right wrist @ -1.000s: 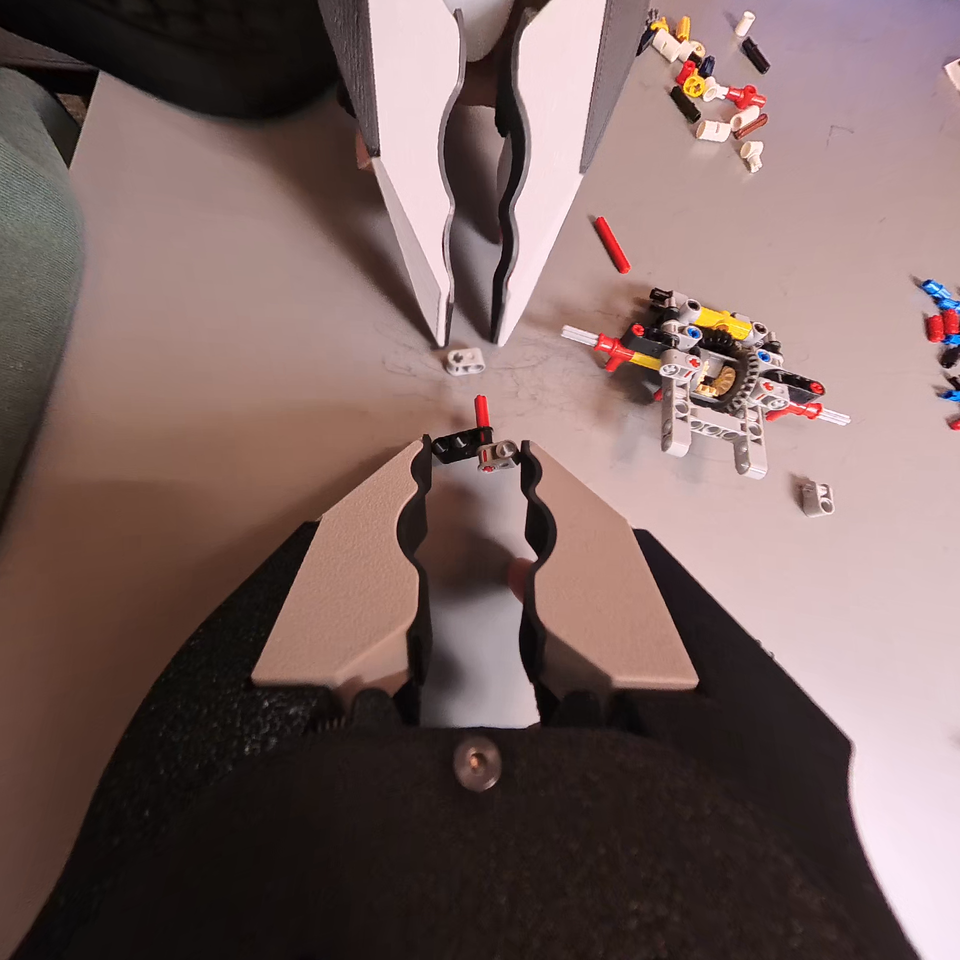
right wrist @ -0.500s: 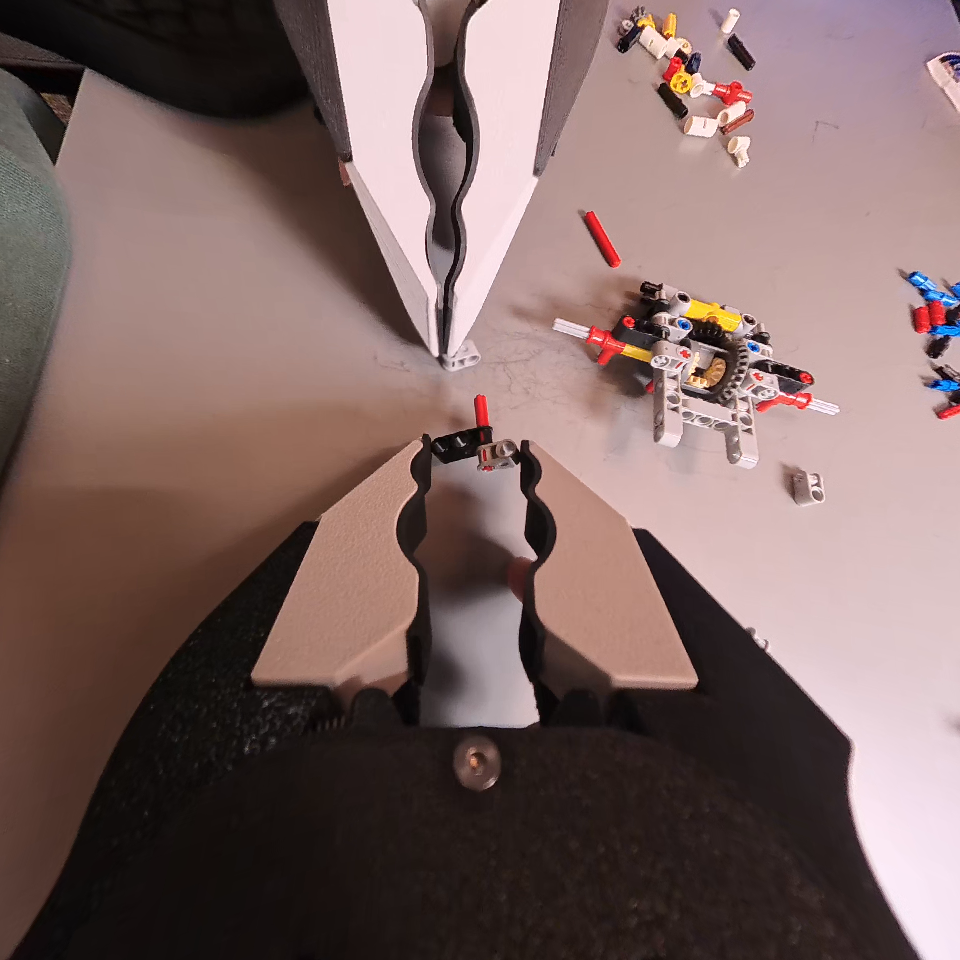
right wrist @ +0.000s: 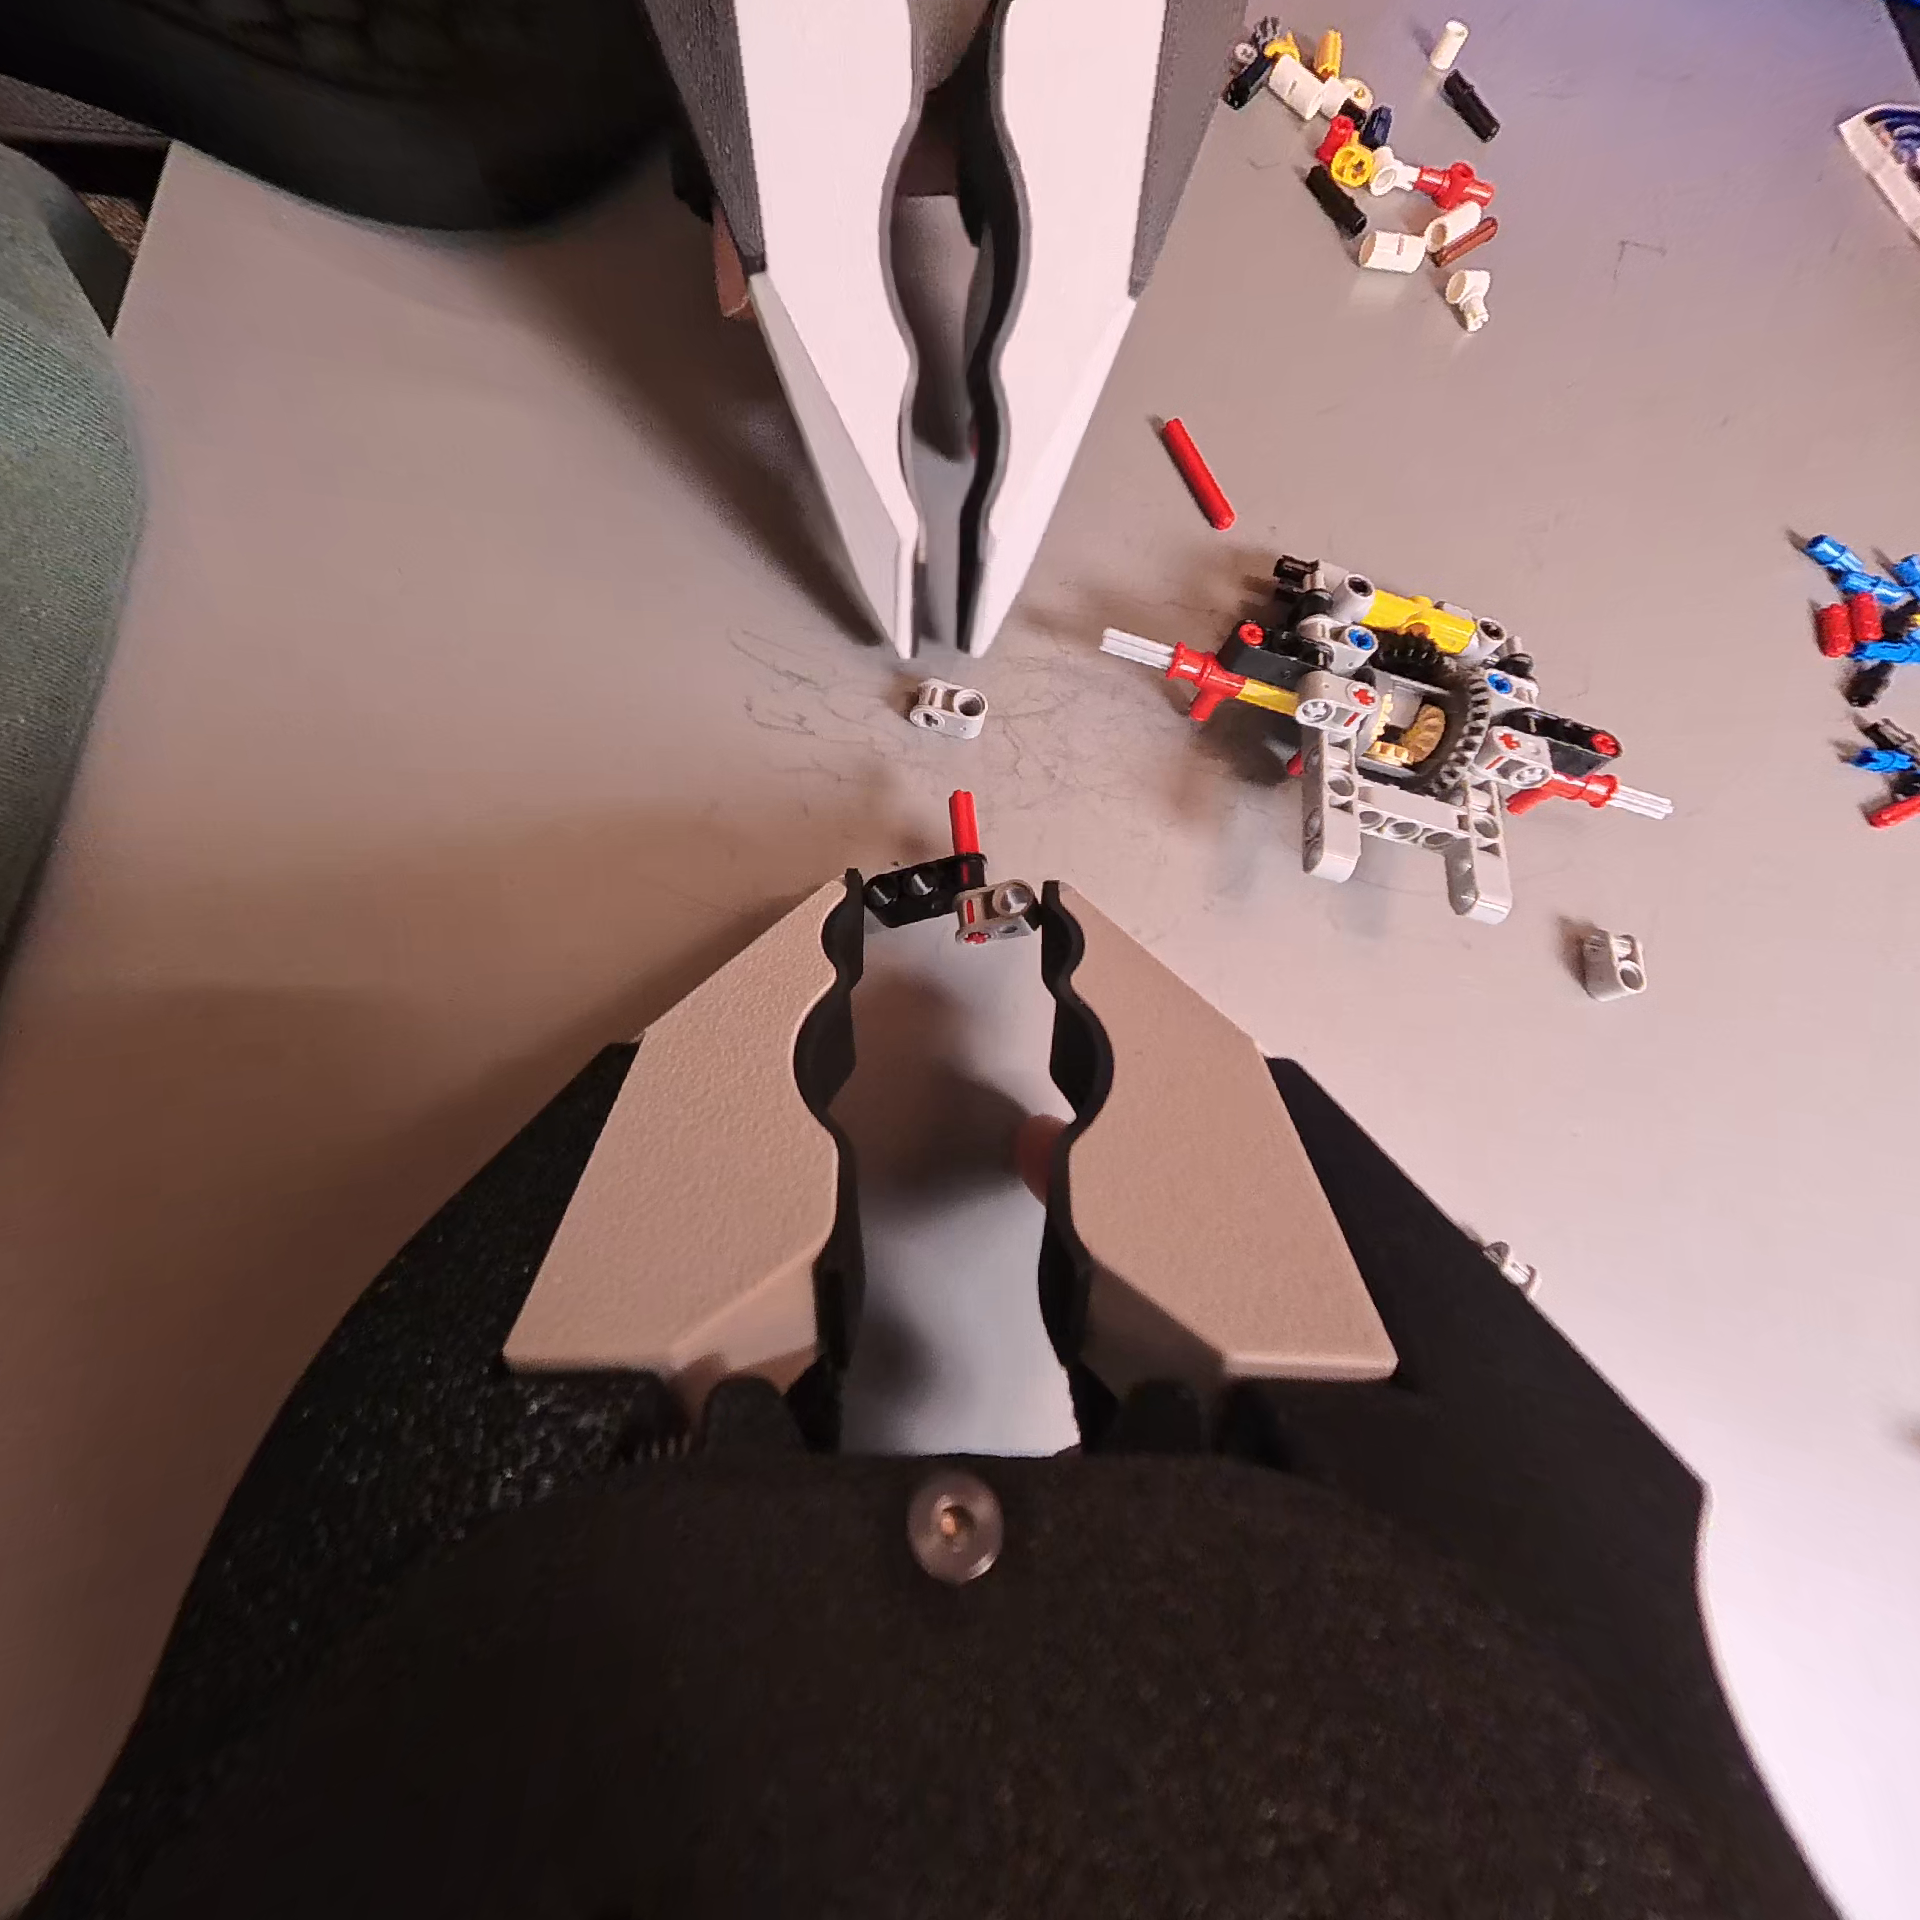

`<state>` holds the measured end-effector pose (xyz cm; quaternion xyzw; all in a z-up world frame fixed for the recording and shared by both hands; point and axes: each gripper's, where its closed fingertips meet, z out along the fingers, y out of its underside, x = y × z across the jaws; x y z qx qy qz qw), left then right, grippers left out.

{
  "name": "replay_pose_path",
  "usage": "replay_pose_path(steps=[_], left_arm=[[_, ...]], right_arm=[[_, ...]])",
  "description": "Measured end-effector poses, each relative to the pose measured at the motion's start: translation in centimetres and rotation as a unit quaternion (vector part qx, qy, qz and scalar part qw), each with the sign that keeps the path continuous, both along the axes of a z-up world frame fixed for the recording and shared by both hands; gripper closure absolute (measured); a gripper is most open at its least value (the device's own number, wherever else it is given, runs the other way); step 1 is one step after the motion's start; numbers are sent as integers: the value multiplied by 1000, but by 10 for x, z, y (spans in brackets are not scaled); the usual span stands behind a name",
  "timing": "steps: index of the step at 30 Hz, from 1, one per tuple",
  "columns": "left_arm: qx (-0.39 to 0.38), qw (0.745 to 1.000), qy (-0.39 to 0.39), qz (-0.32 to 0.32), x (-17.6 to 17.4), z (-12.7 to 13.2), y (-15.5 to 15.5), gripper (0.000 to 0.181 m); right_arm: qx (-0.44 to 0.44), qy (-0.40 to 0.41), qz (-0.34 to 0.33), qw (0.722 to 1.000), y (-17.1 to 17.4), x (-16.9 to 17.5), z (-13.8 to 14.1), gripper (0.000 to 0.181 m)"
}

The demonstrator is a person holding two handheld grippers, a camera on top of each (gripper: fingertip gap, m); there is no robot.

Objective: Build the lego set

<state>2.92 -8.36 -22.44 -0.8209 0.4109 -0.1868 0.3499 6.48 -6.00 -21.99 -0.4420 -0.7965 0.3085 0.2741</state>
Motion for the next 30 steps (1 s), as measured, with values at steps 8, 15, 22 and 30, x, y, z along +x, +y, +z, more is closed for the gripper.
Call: replay_pose_path(steps=[8, 15, 22, 30], left_arm=[[6, 999, -9, -42, 6, -4, 7, 157], [19, 999, -11, -49, 9, -4, 7, 168], [79, 994, -78, 13, 12, 24, 18, 168], [105, 989, -88, 47, 10, 37, 24, 169]], right_arm=[[-4, -2, 7, 1000, -5, 1, 0, 149], [-28, 4, 12, 1000, -10, 1, 4, 149], [-53, 39, -18, 998, -5, -7, 18, 149], [-64, 72, -39, 995, 1, -15, 28, 149]])
